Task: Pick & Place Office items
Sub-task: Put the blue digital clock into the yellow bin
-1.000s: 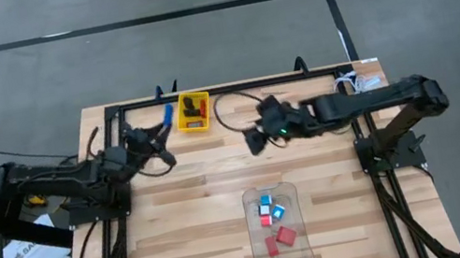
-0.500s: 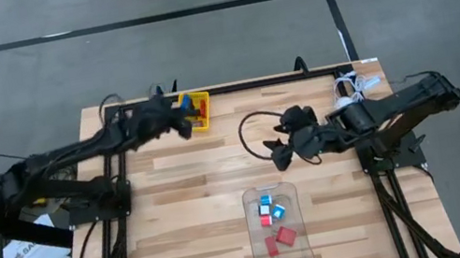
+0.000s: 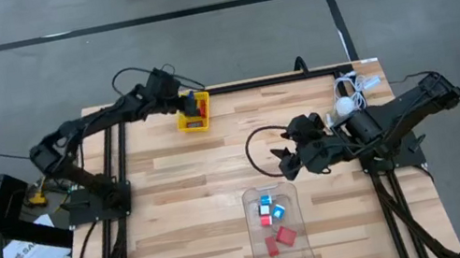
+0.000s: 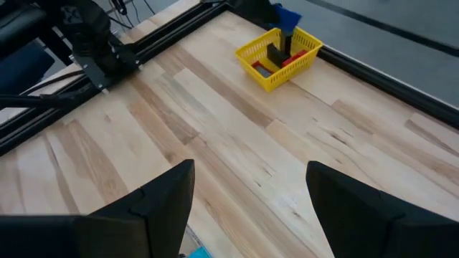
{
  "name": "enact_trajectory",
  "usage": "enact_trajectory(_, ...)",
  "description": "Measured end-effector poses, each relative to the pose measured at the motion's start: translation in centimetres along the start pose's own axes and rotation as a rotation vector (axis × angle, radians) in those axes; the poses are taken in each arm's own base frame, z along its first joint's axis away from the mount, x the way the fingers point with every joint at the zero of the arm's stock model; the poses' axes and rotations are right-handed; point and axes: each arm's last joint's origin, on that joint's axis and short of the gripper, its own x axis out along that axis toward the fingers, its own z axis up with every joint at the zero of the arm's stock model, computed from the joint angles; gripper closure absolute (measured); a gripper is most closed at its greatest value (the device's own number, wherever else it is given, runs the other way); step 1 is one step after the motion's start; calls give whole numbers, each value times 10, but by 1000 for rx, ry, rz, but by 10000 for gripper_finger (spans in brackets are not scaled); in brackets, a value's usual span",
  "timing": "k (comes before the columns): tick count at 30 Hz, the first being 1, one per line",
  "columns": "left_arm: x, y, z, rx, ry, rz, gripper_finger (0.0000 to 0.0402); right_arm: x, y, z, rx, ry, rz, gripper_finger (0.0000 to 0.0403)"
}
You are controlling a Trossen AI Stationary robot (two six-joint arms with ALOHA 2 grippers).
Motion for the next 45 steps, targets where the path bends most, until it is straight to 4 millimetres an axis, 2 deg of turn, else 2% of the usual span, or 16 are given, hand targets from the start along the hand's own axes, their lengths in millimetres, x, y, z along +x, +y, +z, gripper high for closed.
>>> enact_trajectory(6,13,-4,15,-11,106,2,351,-5,4,-4,-14,-5,16,143)
enact_trajectory(14,1,-7,51,0,267,31,351,-6,5,-5,-20,-4,23,143)
enact_trajectory(18,1,-6,63,-26,325,11,351,-7,6,-6,-24,-5,27,143)
enact_trajectory(27,36,3,65,-68,440,2,351,-11,9,-9,-36,-5,40,143)
enact_trajectory(38,57,12,77,-121,467,-13,351,-11,8,-10,-46,0,34,143)
enact_trajectory(45,71,20,72,-149,507,1,351,-12,9,-12,-63,4,36,143)
